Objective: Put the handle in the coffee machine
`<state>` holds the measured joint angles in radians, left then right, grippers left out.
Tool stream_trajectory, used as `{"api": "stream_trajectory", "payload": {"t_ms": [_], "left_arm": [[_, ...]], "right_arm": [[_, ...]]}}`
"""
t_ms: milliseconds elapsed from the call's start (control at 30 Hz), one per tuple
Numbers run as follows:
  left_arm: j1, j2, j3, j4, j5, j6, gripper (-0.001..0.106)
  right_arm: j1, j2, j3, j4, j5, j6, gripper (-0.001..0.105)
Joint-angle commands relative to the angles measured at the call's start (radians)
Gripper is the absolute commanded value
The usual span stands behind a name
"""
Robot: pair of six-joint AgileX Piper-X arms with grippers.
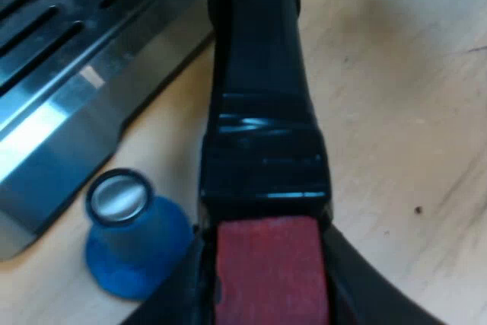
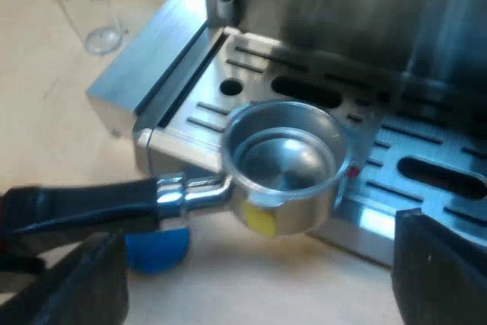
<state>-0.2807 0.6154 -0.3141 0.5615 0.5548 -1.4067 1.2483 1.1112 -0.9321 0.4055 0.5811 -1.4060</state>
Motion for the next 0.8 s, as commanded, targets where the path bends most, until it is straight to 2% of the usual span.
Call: {"api": "stream_trajectory", "payload": {"t_ms": [33, 167, 400, 467, 600, 667, 800], "left_arm": [[0.037, -0.013, -0.017, -0.030, 0.032, 0.053, 0.000], [0.092, -0.013, -0.017, -0.030, 0.034, 0.069, 0.000], [0.193, -0.013, -0.017, -0.018, 0.048, 0.108, 0.000], [0.222, -0.013, -0.017, -0.014, 0.049, 0.111, 0.000], [0.247, -0.013, -0.017, -0.013, 0.070, 0.133, 0.000], [0.247, -0.013, -0.017, 0.005, 0.071, 0.133, 0.000], [0.247, -0.013, -0.020, 0.019, 0.075, 0.133, 0.000]], "right_arm": [[0.003, -0.005, 0.032, -0.088, 0.071, -0.013, 0.072], [0.003, -0.005, 0.105, -0.214, 0.118, -0.021, 0.072], [0.003, -0.001, 0.205, -0.405, 0.118, -0.065, 0.072], [0.003, 0.018, 0.235, -0.514, 0.113, -0.136, 0.072], [0.003, 0.055, 0.249, -0.630, 0.112, -0.199, 0.072], [0.003, 0.095, 0.250, -0.717, 0.112, -0.252, 0.072], [0.003, 0.130, 0.250, -0.777, 0.110, -0.259, 0.072]]}}
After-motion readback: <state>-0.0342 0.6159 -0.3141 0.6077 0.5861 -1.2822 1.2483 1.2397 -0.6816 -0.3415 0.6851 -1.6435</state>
